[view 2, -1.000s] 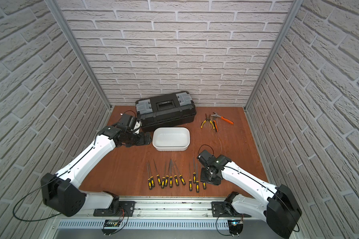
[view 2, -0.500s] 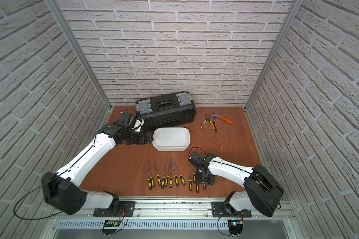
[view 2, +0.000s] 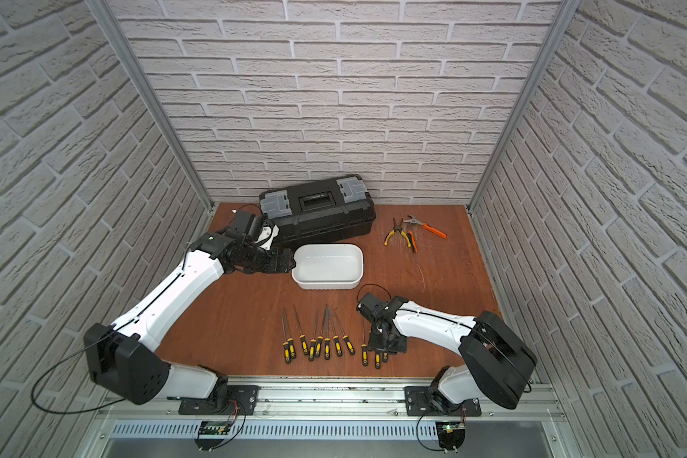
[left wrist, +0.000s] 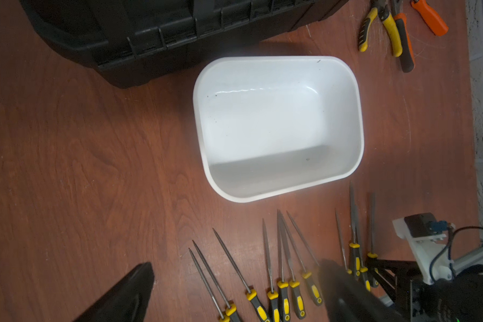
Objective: Put the file tool into the storage box
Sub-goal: Pick up the file tool from the center of the board.
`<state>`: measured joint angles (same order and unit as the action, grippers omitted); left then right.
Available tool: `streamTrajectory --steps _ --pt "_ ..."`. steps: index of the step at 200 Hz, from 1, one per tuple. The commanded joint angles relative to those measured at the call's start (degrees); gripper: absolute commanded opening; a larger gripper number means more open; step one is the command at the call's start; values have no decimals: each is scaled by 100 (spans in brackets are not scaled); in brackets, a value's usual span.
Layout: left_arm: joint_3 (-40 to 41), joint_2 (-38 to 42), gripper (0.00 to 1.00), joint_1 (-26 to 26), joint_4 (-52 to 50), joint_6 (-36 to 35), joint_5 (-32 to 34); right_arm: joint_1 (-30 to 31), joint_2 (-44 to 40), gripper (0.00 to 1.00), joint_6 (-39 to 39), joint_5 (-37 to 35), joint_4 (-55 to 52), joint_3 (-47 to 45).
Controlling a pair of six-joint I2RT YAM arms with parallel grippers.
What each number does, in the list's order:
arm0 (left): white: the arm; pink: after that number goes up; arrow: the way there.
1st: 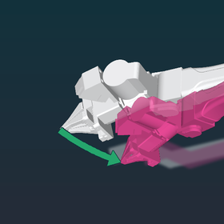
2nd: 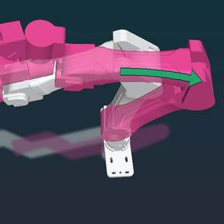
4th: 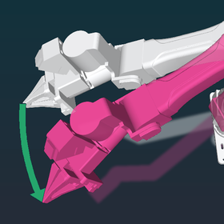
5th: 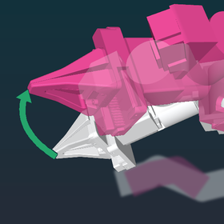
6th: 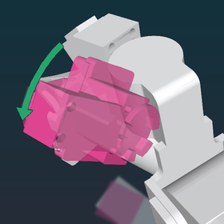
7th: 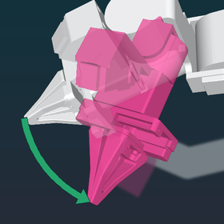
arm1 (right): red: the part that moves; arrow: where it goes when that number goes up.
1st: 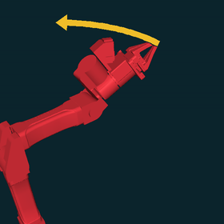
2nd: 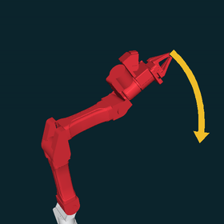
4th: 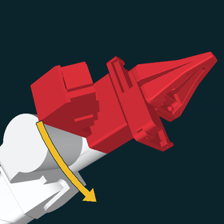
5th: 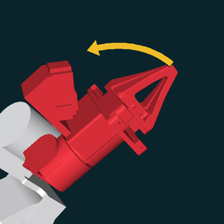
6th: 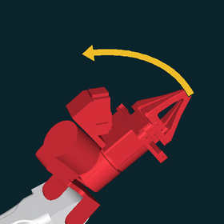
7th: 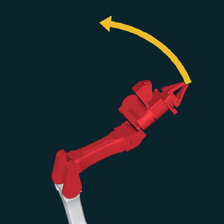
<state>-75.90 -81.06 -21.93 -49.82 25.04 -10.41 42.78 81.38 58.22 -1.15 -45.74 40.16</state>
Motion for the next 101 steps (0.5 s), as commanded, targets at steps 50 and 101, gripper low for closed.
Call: streamTrajectory --steps 50,101 --pt "-583 -337 98 -44 24 -197 -137 37 -175 2 -123 -865 -415 232" --pt "-715 -264 98 -46 36 -175 50 16 -566 2 -581 -1573 -1196 869"
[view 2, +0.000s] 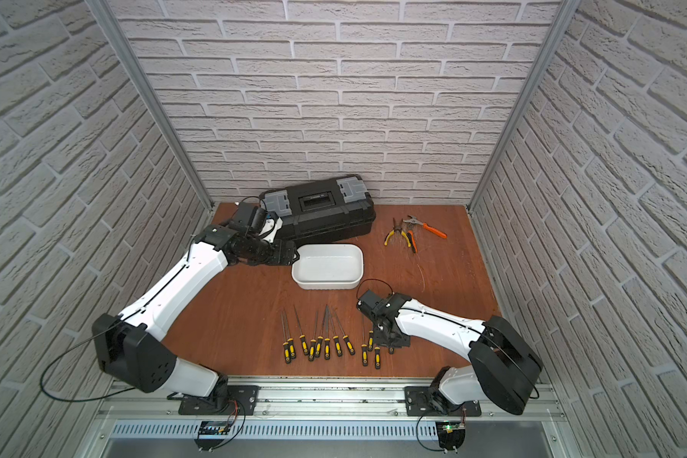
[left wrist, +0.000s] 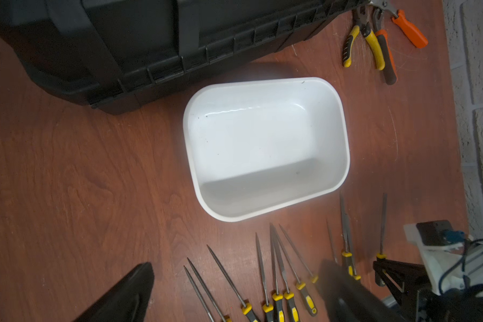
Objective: Put the file tool into the storage box
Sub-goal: Pick up the file tool from the center of the board, then place the file tool in the storage box.
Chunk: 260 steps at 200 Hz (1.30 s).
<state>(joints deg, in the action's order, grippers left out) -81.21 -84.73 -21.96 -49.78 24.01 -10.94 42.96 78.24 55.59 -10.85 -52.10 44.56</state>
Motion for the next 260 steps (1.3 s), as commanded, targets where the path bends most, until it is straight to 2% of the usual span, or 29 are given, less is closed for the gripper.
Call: streamTrajectory --steps 1,26,50,79,104,132,152,175,198,227,260 --pt "-189 100 98 -41 31 -72 102 -9 -262 2 -333 -624 -580 448" --pt "-344 101 98 -31 21 -17 145 -95 -472 3 -850 -966 -945 903" --pt "-459 106 98 -31 25 65 190 -219 -739 3 -1733 -1113 -920 1276" --pt "-569 128 98 -29 -16 236 295 -438 -990 4 -3368 -1051 -504 1843" --pt "-570 201 98 -28 -95 489 347 -834 -860 4 -4841 -393 -90 2412" --pt "-364 459 98 -28 -215 771 532 -1210 -140 4 -6188 506 -155 3349" --pt "-137 672 98 -20 -327 959 618 -1254 528 3 -7103 615 -306 3974" --pt "-59 703 98 -31 -567 1055 454 -1356 1300 3 -7848 829 -318 4589" --pt "79 833 98 -54 -559 1229 573 -1360 2067 3 -8623 1073 -422 5159" --pt "254 1020 98 -40 -505 1492 896 -1378 2743 2 -9080 1017 149 5317" --pt "289 902 98 -64 -498 1808 831 -1361 3557 2 -9272 1145 369 5711"
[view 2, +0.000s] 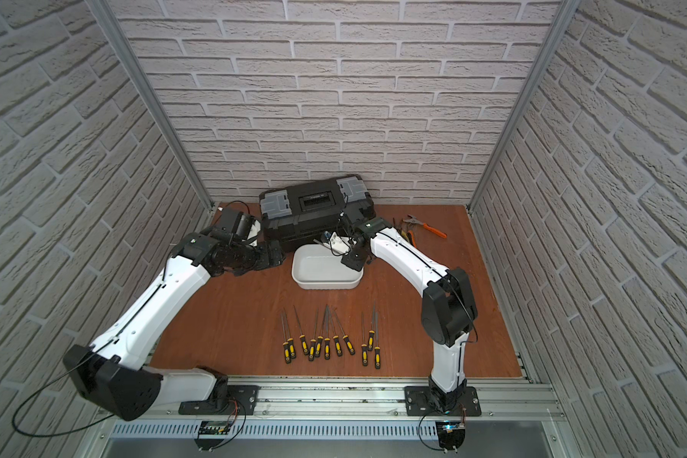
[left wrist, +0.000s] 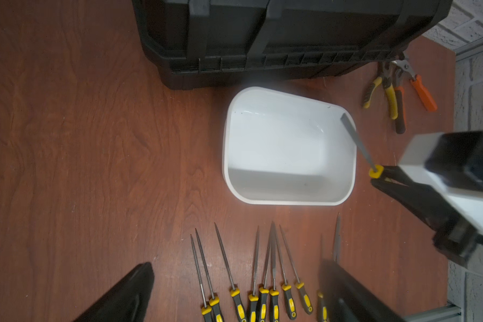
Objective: Put the file tool into the storage box
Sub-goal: Place the file tool in the storage box.
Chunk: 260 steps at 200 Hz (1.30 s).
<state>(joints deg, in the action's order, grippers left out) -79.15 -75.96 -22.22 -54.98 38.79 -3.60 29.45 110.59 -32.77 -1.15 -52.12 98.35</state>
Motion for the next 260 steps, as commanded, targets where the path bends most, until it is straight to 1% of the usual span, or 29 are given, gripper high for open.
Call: streamTrajectory --steps 1,14,28,48,72,100,124,149,159,162,172,183,202,229,232,258,260 --pt "80 18 98 -42 23 340 96 -10 384 2 -438 175 366 346" --pt "39 -89 98 -62 46 431 50 -1 636 2 -433 182 342 478" --pt "-89 -233 98 -73 49 461 45 6 705 3 -500 323 418 425" --pt "-358 -447 98 -81 14 463 116 58 769 3 -666 316 542 169" --pt "-689 -631 98 -82 11 527 153 94 724 5 -721 294 796 -171" --pt "-690 -674 98 -87 333 582 99 165 709 6 -774 312 879 -339" --pt "-763 -860 98 -82 263 586 54 249 708 10 -741 340 876 -404" --pt "-778 -904 98 -94 259 654 54 354 688 18 -655 364 867 -443" --pt "-742 -870 98 -97 331 673 56 383 692 25 -587 326 859 -421" --pt "-734 -867 98 -92 340 674 59 381 692 29 -564 314 848 -420" --pt "-724 -849 98 -94 354 674 88 392 679 37 -492 308 842 -402" --pt "-733 -858 98 -90 335 674 100 395 671 41 -414 272 809 -378" --pt "-718 -841 98 -100 300 674 102 399 642 43 -302 197 796 -343" --pt "-622 -707 98 -101 247 665 180 398 559 42 -98 77 705 -183" --pt "-610 -690 98 -100 238 659 198 395 545 42 88 40 703 -157" --pt "-540 -560 98 -96 101 548 353 297 317 39 730 -48 752 -21" --pt "-540 -560 98 -98 84 526 358 273 159 39 795 -34 768 -23"
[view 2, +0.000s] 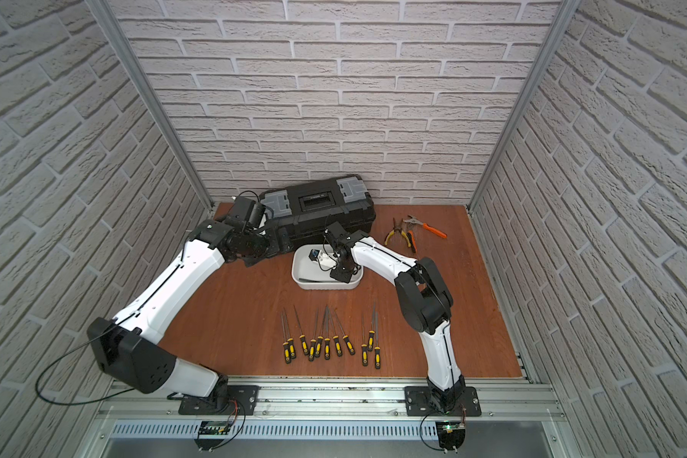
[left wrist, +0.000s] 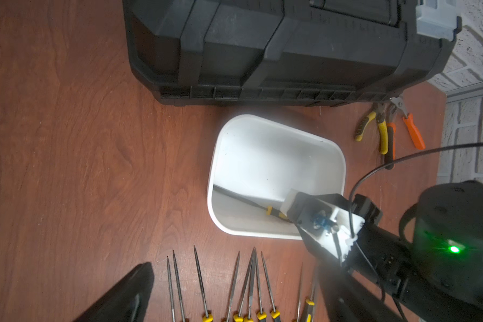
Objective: Put the file tool into the storage box
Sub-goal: Place the file tool in the storage box, then pick up the file tool from the center of the board.
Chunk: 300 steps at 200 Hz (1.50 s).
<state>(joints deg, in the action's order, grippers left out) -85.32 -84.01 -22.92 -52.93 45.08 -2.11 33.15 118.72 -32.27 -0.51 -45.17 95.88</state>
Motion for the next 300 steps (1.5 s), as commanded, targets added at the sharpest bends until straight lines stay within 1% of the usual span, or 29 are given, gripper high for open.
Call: streamTrajectory --steps 1,20,50,75,95,111,129,158,188,214,233,254,300 --pt "77 249 98 -28 -126 -108 215 -101 -695 39 782 -93 80 218" --pt "83 246 98 -20 -259 -246 229 -257 -1110 40 1509 52 183 186" --pt "143 136 98 -27 -254 -400 65 -301 -1815 39 2698 -236 188 -151" --pt "37 -21 98 -48 -262 -583 -219 -300 -2614 39 3840 -450 240 -902" --pt "-30 -17 98 -56 -303 -716 -271 -300 -3277 40 4816 -545 248 -1620" --pt "-98 36 98 -59 -341 -819 -305 -285 -3716 40 5617 -544 2 -2071" --pt "-59 128 98 -56 -292 -949 -272 -151 -4170 40 6181 -444 -75 -2734" --pt "341 234 98 -47 38 -1071 -243 116 -4745 39 6861 -506 -239 -3784" --pt "296 86 98 -40 112 -1054 -562 253 -5439 39 7514 -333 -379 -4708" --pt "376 -25 98 -41 308 -1063 -658 361 -5916 37 7854 -72 -380 -5381" --pt "298 -199 98 -38 278 -1066 -747 524 -6057 37 7929 -151 -583 -5573" --pt "341 -266 98 -37 325 -1021 -852 702 -6082 37 7937 -7 -561 -5655" --pt "653 -242 98 4 216 -924 -828 1208 -5606 38 8266 216 -133 -5762"
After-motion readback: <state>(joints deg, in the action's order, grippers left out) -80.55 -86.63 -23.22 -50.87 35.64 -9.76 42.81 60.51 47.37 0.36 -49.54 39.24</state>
